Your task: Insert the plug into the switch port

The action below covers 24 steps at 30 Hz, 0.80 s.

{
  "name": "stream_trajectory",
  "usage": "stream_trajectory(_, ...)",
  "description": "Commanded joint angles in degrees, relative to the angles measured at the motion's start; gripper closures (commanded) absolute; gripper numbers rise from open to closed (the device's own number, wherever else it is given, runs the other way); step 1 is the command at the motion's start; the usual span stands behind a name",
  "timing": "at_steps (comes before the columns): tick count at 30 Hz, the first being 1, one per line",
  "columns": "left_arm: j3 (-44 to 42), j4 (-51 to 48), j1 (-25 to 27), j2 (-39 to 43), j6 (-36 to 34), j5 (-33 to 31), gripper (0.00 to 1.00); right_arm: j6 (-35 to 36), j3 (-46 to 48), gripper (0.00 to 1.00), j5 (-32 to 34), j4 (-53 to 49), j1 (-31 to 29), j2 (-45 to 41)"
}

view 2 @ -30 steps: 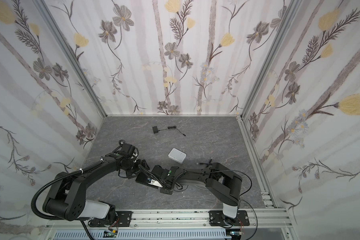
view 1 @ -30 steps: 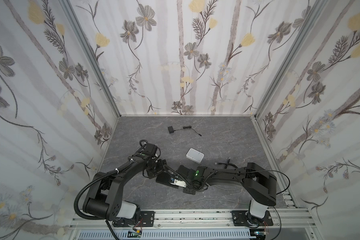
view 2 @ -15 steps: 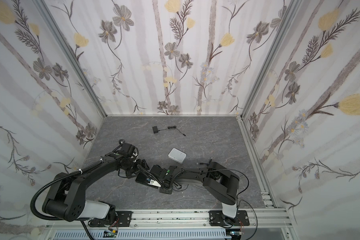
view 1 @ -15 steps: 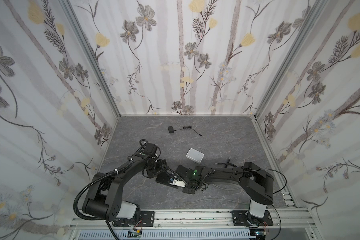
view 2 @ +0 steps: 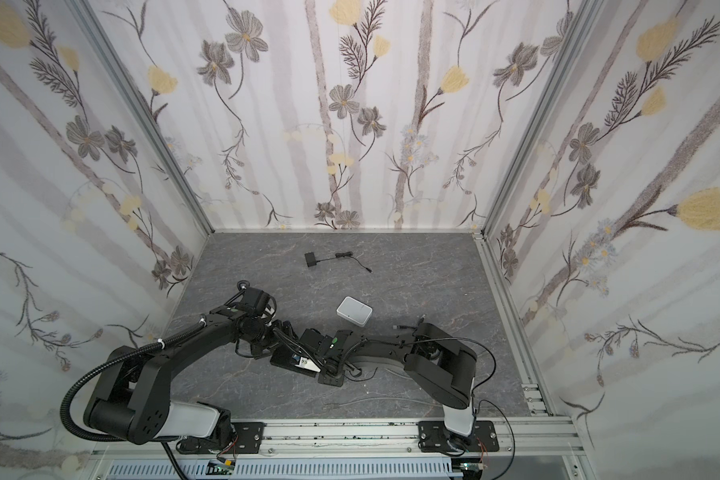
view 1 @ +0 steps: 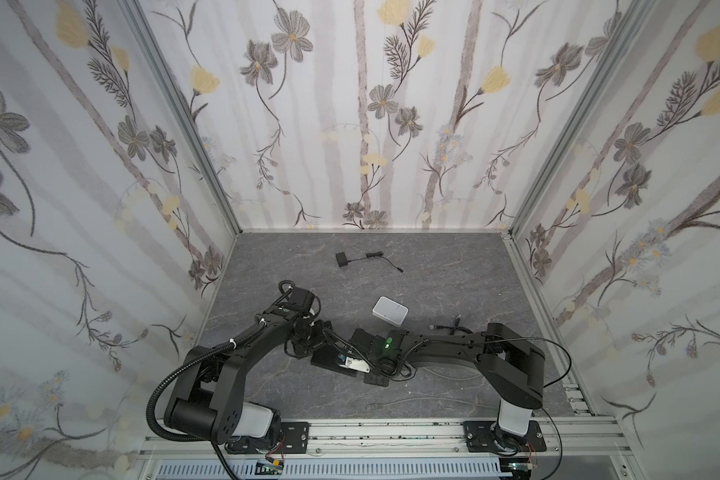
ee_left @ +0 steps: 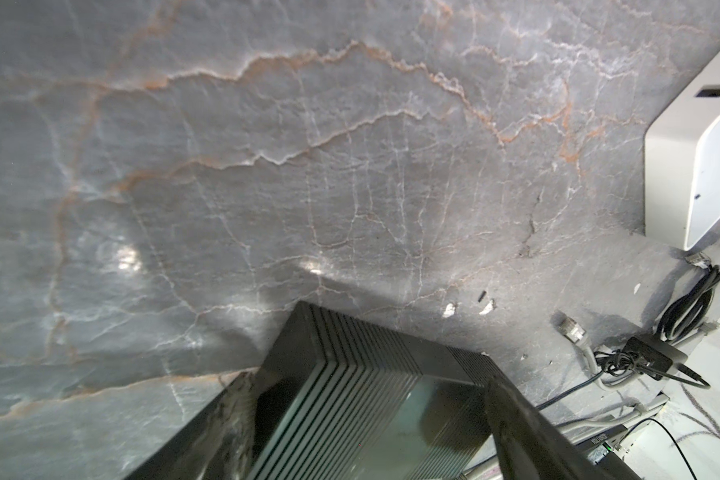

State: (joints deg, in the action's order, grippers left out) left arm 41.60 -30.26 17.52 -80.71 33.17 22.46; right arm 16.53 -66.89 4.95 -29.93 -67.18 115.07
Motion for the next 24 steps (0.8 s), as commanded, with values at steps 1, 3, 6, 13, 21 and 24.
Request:
stream_trajectory(1, -0.2, -0.17, -0.02, 0.46, -0.3, 0.04, 0.13, -0.88, -0.78, 1.0, 1.13, 1.9, 0.07, 0.26)
stream_trajectory(3, -0.2, -0.2, 0.02, 0.46, -0.3, 0.04, 0.13, -0.89, -0.84, 1.0, 1.22, 1.88, 0.12, 0.25)
stream_trajectory(6, -0.26, -0.11, -0.03, 0.53, -0.15, 0.09, 0.13, -0.93, -0.87, 1.0, 1.29, 1.85, 0.12, 0.21)
stream_trajectory(13, -0.31, -0.08, -0.03, 0.6, -0.2, 0.12, 0.13, -1.24, -0.61, 1.0, 0.38, 2.05, 0.09, -0.58)
stream_trajectory(21, -0.51, -0.07, -0.05, 0.55, -0.21, -0.3, 0.13, -1.9, 0.53, 1.0, -0.49, 2.69, 0.11, -1.66)
stream_trajectory(24, -0.55, -0.08, 0.03, 0.64, 0.01, -0.33, 0.12, -2.03, 0.8, 1.0, -0.55, 2.82, 0.12, -1.82)
